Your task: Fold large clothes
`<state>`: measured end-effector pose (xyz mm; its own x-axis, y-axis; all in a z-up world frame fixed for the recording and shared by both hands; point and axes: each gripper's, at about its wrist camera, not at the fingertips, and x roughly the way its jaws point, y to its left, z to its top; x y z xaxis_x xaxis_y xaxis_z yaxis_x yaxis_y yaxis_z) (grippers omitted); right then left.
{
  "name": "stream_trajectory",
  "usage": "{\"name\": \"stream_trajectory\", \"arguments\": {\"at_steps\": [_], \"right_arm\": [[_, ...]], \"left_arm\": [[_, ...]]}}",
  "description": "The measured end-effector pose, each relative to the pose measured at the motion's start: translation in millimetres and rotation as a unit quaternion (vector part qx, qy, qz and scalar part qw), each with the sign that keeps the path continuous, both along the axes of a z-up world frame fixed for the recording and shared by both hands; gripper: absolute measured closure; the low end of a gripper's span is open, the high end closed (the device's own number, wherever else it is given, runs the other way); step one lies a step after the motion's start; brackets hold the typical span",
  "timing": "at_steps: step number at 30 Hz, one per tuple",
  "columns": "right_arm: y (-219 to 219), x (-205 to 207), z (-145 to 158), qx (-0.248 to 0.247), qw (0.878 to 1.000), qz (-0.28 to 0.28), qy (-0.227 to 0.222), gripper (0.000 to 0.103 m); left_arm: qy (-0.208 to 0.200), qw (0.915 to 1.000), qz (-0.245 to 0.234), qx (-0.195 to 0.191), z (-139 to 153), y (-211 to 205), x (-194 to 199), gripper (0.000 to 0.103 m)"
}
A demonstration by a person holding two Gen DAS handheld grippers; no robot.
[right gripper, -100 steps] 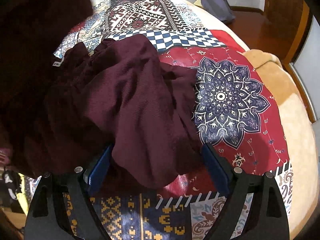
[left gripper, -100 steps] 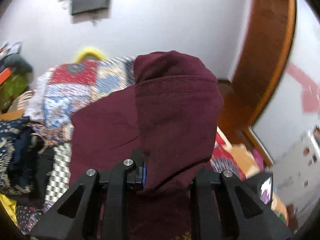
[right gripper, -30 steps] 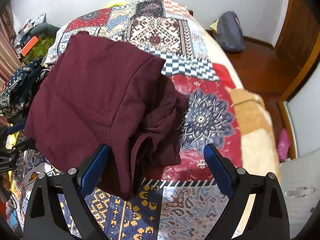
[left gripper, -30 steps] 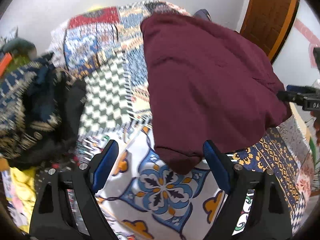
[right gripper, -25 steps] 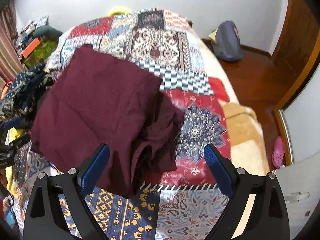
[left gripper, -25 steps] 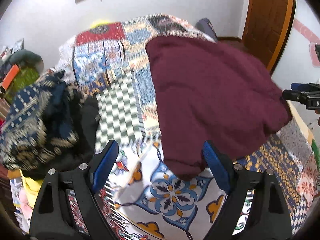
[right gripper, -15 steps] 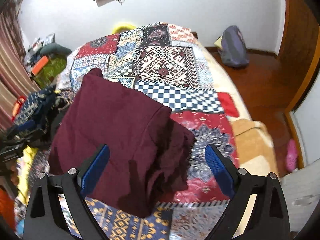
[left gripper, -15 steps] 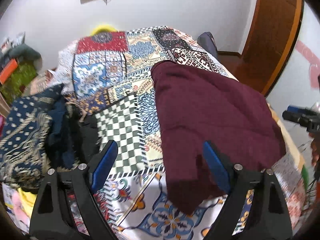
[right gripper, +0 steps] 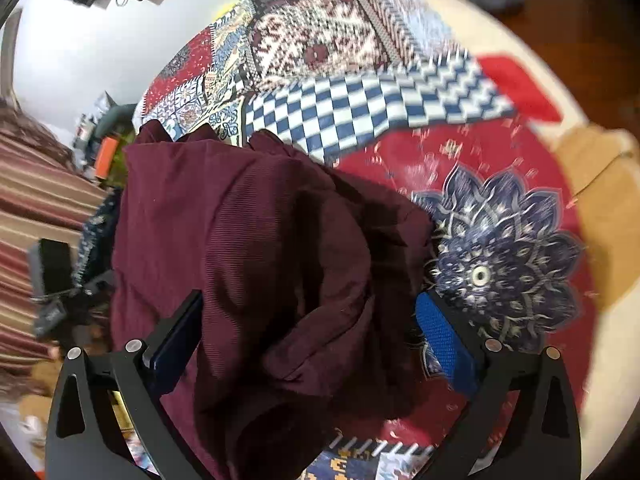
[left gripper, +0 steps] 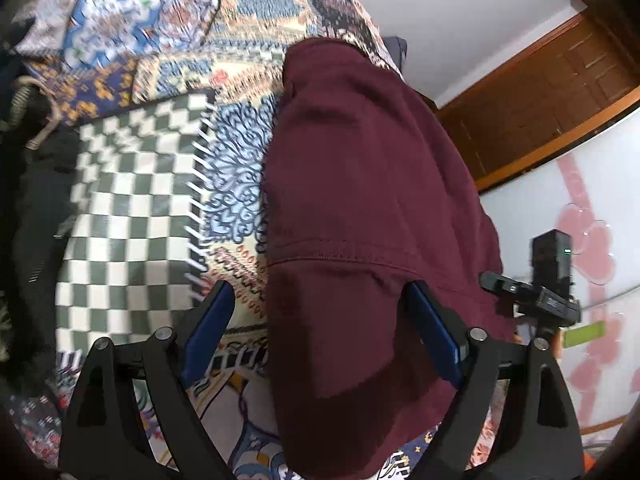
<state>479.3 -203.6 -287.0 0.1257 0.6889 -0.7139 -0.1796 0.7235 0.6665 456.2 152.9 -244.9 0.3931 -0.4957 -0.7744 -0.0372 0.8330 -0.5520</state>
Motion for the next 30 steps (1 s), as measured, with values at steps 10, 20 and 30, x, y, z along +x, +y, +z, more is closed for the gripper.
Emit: {"name": "stream_trajectory", "arguments": {"at_steps": [10, 20, 30], "right_arm": [[13, 11, -12, 0.015, 0.999, -0.002, 0.033, 0.0], [14, 4, 13, 0.01, 1.0, -0.006, 0.005, 0.047], [23, -17, 79, 0.03, 0.999, -0.004, -0.045, 0.069]], "left_arm": [[0.046, 0.9965, -0.007, -0.069, -28, -11, 24, 0.003], [0.038, 0.9961, -0.027, -0.075, -13, -35, 21, 0.035], [-0.05, 0.9971, -0.037, -0.043, 79, -49, -14, 0.059]]}}
